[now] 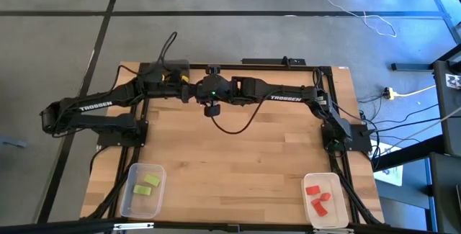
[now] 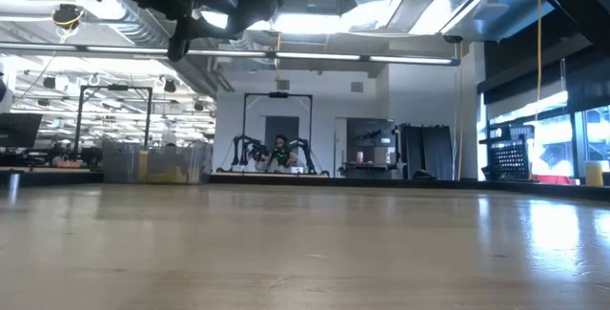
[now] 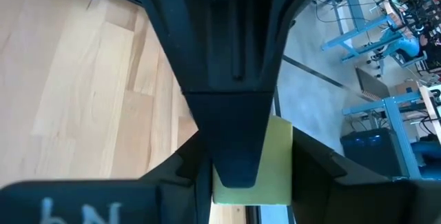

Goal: Sort & place blocks by color
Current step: Put the green block into the transparent bin

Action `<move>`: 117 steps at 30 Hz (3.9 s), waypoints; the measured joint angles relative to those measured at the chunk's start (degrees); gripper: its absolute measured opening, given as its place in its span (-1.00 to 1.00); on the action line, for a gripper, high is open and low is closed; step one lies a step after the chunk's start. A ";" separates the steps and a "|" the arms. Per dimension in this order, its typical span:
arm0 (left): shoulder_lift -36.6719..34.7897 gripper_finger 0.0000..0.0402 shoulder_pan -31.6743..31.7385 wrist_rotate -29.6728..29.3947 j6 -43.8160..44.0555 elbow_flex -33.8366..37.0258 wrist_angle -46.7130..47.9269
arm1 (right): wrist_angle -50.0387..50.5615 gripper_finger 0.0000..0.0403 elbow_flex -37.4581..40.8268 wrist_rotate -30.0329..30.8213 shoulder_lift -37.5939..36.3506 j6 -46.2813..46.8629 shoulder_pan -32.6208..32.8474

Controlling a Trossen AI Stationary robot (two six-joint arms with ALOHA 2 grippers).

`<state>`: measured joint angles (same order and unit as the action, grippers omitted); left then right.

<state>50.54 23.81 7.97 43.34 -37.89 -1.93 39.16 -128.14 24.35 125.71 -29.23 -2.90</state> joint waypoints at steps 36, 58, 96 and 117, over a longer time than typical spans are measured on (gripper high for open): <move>-20.61 -0.40 -4.49 27.86 -28.99 -15.35 77.59 | 10.13 0.15 -0.07 4.34 -8.29 17.55 2.19; -20.69 -0.40 -14.25 31.27 -28.72 -10.88 84.92 | 12.44 0.15 -0.04 4.06 -8.33 23.17 1.29; 8.31 -0.40 -71.37 5.65 37.40 -8.24 49.53 | 27.43 0.15 0.02 -22.89 -8.37 16.63 -1.77; 28.14 -0.35 -78.79 -0.16 44.62 -8.24 39.34 | 27.56 0.15 0.02 -24.05 -8.37 15.41 -1.81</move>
<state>78.69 -54.98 7.81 87.95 -46.13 37.41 66.72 -128.11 0.30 117.34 -13.82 -4.71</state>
